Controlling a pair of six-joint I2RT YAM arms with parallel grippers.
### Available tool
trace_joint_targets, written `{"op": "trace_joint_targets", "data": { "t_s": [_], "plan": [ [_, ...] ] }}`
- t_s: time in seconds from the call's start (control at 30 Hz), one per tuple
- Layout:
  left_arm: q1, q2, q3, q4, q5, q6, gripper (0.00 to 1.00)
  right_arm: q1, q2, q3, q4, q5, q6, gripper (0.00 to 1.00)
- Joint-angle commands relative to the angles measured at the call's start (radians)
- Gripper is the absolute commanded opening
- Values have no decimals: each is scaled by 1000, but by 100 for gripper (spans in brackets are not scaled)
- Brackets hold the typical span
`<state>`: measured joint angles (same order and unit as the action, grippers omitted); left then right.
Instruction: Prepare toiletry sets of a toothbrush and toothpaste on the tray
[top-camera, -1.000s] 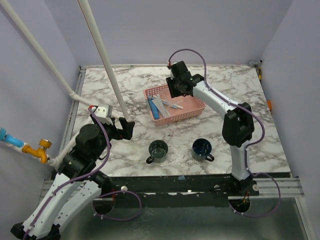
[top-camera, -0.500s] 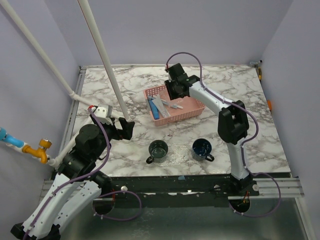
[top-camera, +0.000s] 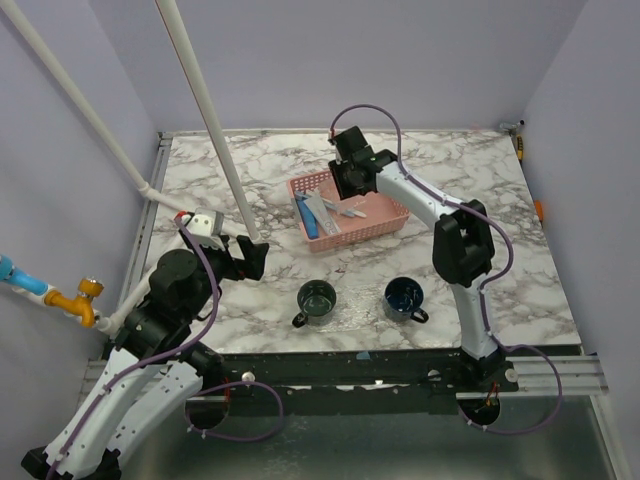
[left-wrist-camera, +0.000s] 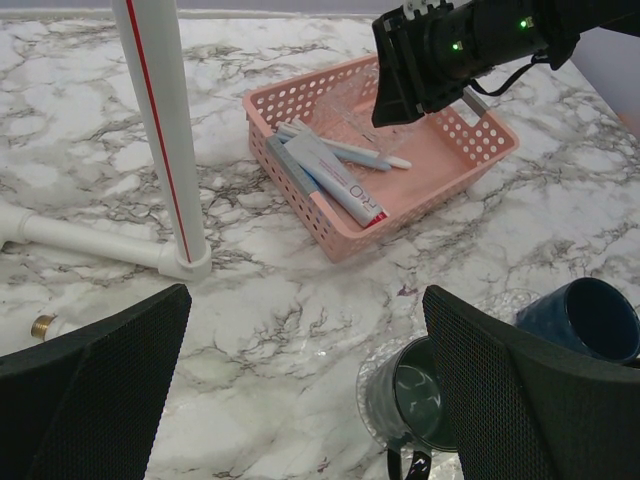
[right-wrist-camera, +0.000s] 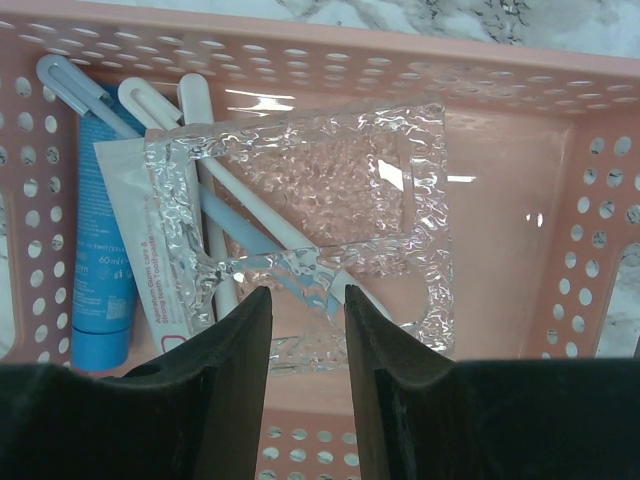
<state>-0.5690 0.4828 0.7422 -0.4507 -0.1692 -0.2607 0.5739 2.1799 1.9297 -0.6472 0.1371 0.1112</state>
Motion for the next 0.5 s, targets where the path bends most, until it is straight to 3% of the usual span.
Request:
{"op": "trace_joint_targets", "data": {
  "t_s": [0.0,0.47],
  "plan": [
    [4,-15,4,11,-18,12,99,-5,35,15,-27,-5,-17,38],
    [3,-12,5,12,-15,11,99,-6,52,5,-26,-17,-18,31]
  ]
}}
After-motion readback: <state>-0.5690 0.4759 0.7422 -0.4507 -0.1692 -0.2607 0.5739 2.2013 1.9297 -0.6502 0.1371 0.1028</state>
